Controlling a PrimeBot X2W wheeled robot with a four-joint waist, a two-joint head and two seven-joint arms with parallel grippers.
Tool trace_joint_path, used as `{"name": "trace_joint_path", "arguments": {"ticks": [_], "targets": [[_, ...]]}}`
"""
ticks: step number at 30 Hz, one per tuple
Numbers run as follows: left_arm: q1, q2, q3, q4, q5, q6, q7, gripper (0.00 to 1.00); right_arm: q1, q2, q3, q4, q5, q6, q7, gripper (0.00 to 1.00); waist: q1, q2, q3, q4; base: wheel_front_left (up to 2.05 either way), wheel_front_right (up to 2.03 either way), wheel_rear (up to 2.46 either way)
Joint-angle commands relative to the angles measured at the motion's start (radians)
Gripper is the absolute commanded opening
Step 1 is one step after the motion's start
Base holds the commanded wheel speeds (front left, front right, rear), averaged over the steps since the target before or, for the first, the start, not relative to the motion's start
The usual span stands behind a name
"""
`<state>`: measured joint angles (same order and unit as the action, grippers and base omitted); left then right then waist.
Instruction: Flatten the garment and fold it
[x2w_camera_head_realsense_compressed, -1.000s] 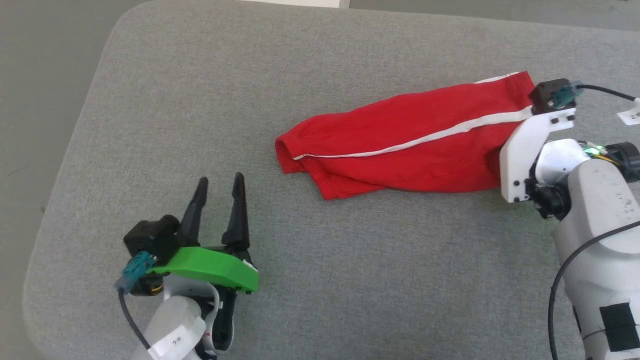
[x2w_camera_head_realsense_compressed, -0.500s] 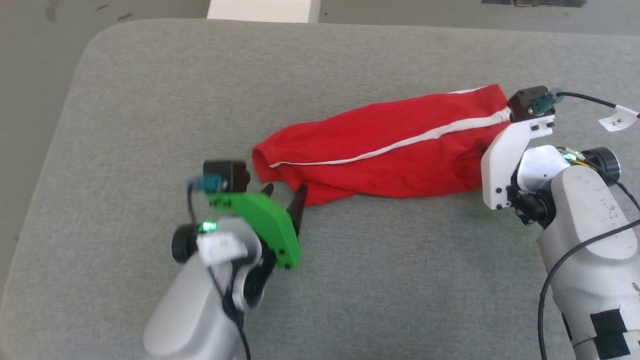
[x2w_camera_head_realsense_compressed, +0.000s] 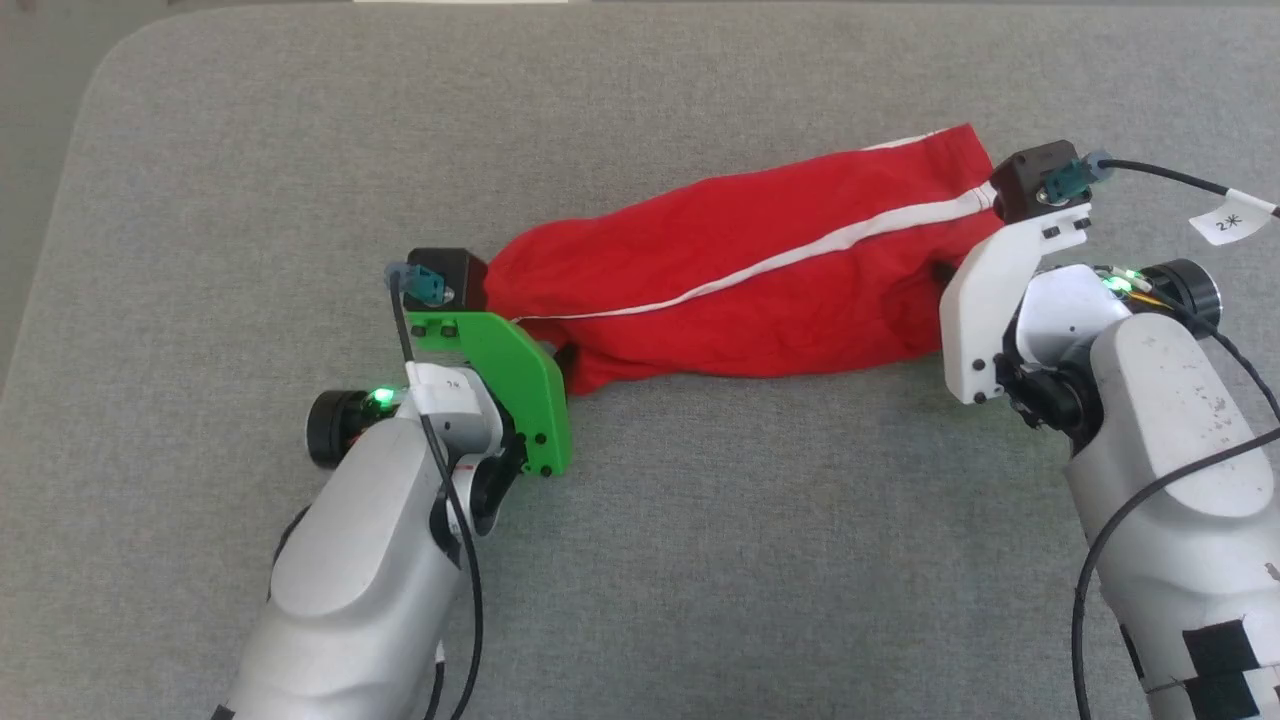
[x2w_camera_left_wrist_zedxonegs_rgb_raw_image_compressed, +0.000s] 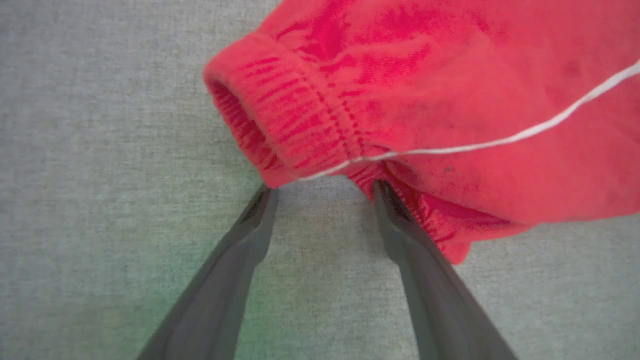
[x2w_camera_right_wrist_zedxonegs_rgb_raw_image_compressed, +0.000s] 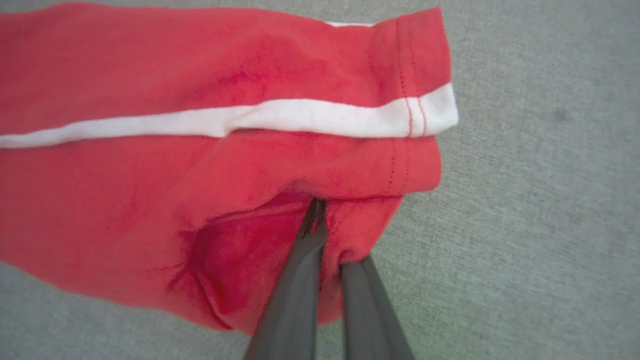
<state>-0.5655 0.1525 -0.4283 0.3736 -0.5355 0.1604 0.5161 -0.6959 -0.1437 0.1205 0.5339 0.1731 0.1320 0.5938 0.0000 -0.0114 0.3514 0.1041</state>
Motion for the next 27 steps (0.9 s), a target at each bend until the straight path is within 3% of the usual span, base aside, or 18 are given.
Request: {"name": "trace_joint_path", "arguments": {"ticks": [1, 2, 4, 5, 15, 27], "targets": [[0.01, -0.026, -0.014, 0.03, -0.018, -0.021, 0.0, 1.0, 0.016, -0.005, 0.002, -0.007, 0.007, -0.001, 0.004, 0.0, 0.0, 0.0114, 0.007, -0.004, 0.0, 0.0, 0.0], [0.009, -0.033, -0.017, 0.038, -0.026, -0.034, -0.008, 1.0, 0.021, -0.008, 0.001, -0.009, 0.009, -0.001, 0.006, 0.0, 0.0, 0.0114, 0.009, -0.003, 0.0, 0.0, 0.0], [0.006, -0.043, -0.021, 0.05, -0.038, -0.059, -0.031, 0.29, 0.03, -0.012, 0.0, -0.013, 0.011, -0.001, 0.01, 0.0, 0.0, 0.0114, 0.01, -0.002, 0.0, 0.0, 0.0], [0.005, -0.047, -0.023, 0.056, -0.043, -0.068, -0.038, 0.0, 0.033, -0.013, -0.001, -0.014, 0.012, -0.001, 0.011, 0.0, 0.0, 0.0114, 0.01, -0.001, 0.0, 0.0, 0.0], [0.015, -0.045, 0.013, 0.067, -0.093, -0.107, -0.112, 0.0, 0.096, -0.021, -0.038, -0.04, 0.033, -0.001, 0.003, 0.0, 0.0, 0.0114, -0.039, 0.007, 0.0, 0.0, 0.0], [0.207, 0.033, 0.067, -0.133, -0.142, -0.048, -0.087, 0.0, 0.342, -0.019, -0.111, -0.21, 0.093, -0.001, 0.025, 0.0, 0.0, 0.0114, -0.183, 0.004, 0.0, 0.0, 0.0]]}}
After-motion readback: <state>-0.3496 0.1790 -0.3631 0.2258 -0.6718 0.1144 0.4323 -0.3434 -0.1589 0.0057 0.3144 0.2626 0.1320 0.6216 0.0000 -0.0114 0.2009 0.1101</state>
